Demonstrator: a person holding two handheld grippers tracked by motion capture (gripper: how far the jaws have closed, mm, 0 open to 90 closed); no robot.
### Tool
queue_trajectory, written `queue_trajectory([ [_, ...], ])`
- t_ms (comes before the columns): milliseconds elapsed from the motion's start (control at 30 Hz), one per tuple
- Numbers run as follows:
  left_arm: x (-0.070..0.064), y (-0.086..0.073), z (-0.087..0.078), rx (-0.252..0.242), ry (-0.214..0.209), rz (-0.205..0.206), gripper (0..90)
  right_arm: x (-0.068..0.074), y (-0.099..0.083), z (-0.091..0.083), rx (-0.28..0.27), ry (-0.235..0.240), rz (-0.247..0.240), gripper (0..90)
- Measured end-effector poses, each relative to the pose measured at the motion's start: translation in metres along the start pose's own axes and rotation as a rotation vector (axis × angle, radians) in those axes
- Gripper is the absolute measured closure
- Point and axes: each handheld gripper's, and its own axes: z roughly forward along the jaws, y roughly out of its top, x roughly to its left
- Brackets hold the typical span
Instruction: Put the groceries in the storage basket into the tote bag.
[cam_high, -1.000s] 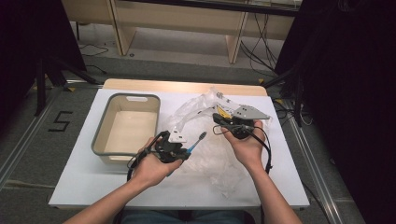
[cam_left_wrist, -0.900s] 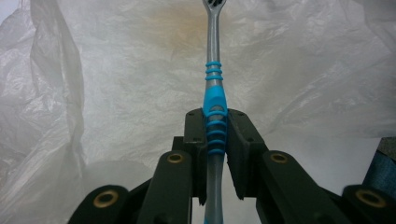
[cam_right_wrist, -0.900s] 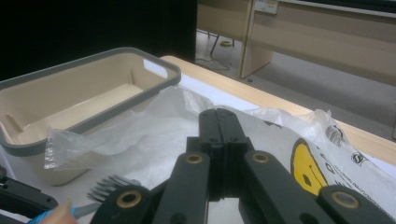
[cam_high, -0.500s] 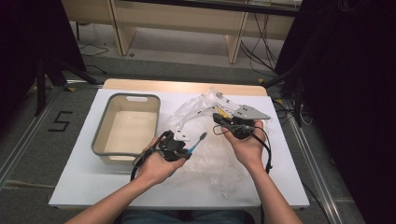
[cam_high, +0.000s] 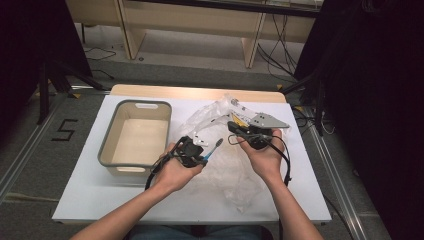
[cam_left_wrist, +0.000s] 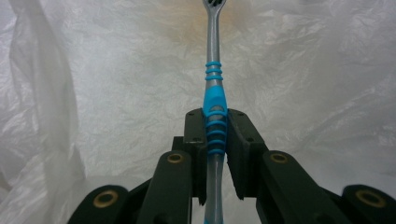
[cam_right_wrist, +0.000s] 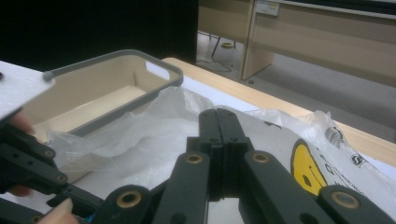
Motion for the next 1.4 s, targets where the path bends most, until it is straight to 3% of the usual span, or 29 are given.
queue_trajectory([
  [767,0.0,0.018,0.026,0.025,0.04,-0.03,78.3,0.001,0.0,0.0,0.001,0.004,-0.003,90.0],
  [1000,0.002,0.02,0.034,0.004,0.052,-0.067,78.3,0.0,0.0,0.0,0.003,0.004,0.001,90.0],
  [1400,-0.002,0.027,0.047,-0.005,0.051,-0.082,78.1,0.0,-0.001,0.0,0.003,0.006,0.002,90.0],
])
